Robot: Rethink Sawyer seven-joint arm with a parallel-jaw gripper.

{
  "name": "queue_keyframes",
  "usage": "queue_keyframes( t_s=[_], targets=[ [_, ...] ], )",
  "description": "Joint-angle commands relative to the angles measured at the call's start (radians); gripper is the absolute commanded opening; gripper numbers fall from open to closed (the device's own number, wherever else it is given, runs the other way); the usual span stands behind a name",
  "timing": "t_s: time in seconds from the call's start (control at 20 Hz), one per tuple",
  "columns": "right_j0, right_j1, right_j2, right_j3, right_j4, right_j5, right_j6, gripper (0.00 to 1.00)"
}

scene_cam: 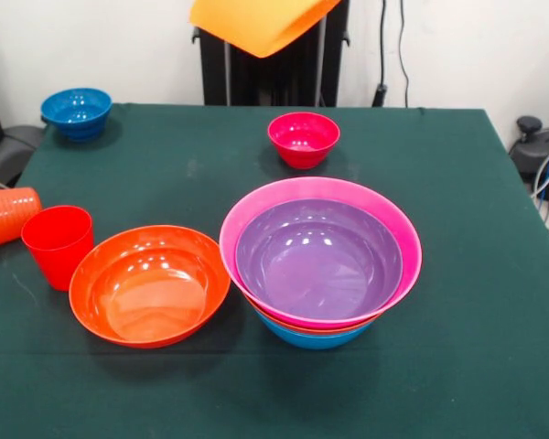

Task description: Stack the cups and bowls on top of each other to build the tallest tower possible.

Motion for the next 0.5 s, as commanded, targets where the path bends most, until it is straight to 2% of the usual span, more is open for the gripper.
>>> queue_keyframes(
  t_s=[0.05,0.4,0.5],
  targets=[
    [0.014,0.097,0.04,-0.142,-0.021,0.116,0.17,0.0],
    [0.014,0.197,0.033,-0.268,-0.03,0.116,0.2,0.0],
    [0.014,0.261,0.032,-0.338,-0.028,0.095,0.216,0.0]
  ],
)
